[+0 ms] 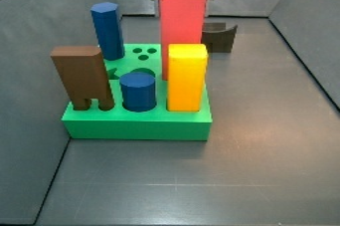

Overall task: Pick up the double-square object. Move up. Rotate the double-square object. Place the double-square object on the fixture. Regrasp the double-square object. Move to above the board. Insert the double-square object.
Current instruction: Insert the double-square object.

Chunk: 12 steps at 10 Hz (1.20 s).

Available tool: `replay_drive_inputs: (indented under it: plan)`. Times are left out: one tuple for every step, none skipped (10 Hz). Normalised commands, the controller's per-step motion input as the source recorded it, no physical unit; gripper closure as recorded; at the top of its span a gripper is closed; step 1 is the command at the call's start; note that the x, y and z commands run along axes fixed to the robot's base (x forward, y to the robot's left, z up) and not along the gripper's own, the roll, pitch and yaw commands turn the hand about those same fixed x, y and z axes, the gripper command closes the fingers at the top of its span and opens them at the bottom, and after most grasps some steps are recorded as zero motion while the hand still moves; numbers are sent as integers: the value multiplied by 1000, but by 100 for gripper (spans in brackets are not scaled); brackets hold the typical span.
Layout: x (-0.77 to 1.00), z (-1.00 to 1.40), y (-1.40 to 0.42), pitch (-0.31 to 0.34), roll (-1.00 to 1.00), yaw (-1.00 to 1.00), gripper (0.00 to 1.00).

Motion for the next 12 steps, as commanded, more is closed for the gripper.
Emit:
replay_drive_inputs:
  plan:
    - [257, -166, -54, 51, 111, 0, 100]
    - [226, -169, -11, 60, 139, 0, 100]
    - [200, -177, 0, 60, 151, 0, 100]
    - [186, -169, 0, 57, 123, 0, 100]
    - [140, -209, 0, 41, 130, 0, 100]
    - [46, -269, 0, 19, 97, 0, 100]
    - [0, -360, 0, 0, 17, -57, 100]
    - [0, -420, 0, 0, 0, -131, 100]
    - [0, -440, 6, -24, 0, -80, 100]
    - [0, -429, 0, -21, 37, 0, 100]
    - [0, -434, 0, -49, 17, 0, 100]
    - [0, -417, 3, -26, 27, 0, 100]
